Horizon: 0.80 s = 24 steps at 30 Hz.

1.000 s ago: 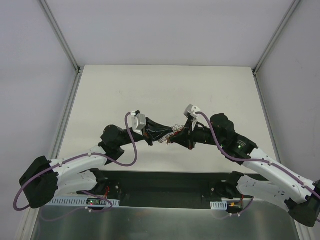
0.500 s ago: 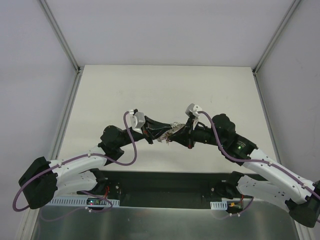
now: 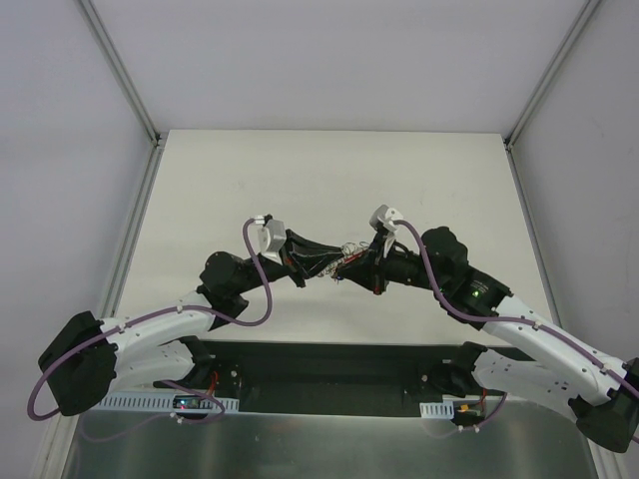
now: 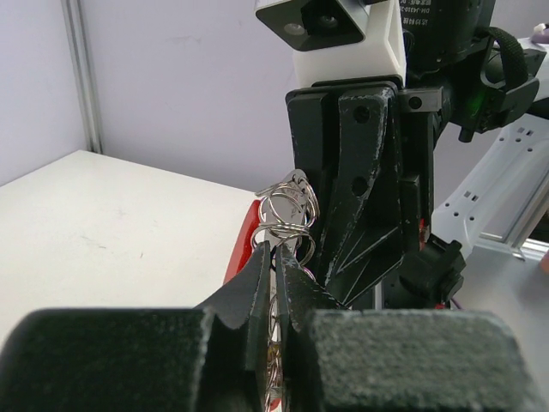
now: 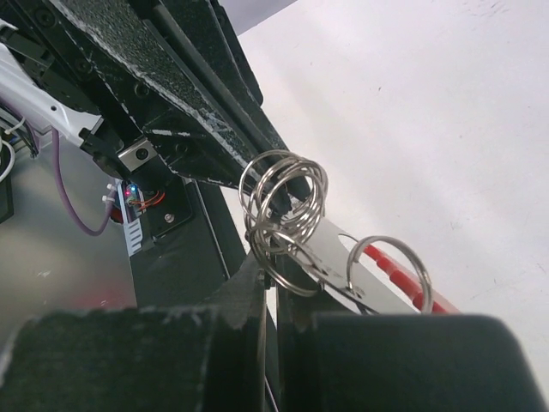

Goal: Remove the keys from the keyring
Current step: Adjust the key on the keyring.

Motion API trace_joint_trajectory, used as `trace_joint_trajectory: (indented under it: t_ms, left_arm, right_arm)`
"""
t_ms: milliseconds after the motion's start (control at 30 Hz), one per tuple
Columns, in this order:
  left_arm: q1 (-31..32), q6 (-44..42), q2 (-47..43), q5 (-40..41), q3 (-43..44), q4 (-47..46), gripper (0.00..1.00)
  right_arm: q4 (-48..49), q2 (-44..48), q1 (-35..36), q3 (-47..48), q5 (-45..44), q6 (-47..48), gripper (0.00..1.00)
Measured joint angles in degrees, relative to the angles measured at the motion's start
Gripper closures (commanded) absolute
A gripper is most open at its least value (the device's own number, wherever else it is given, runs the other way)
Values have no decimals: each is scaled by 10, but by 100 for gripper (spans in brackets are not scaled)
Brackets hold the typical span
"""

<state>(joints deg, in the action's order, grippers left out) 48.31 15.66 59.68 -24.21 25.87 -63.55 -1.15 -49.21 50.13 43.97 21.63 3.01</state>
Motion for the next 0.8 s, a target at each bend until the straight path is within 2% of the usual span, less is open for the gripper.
trace_joint_trajectory:
  t_ms: [800]
  left_arm:
    - [-4, 106, 52, -18, -5, -77, 100]
  right_arm:
    - [3, 2, 1, 0, -17, 0, 99]
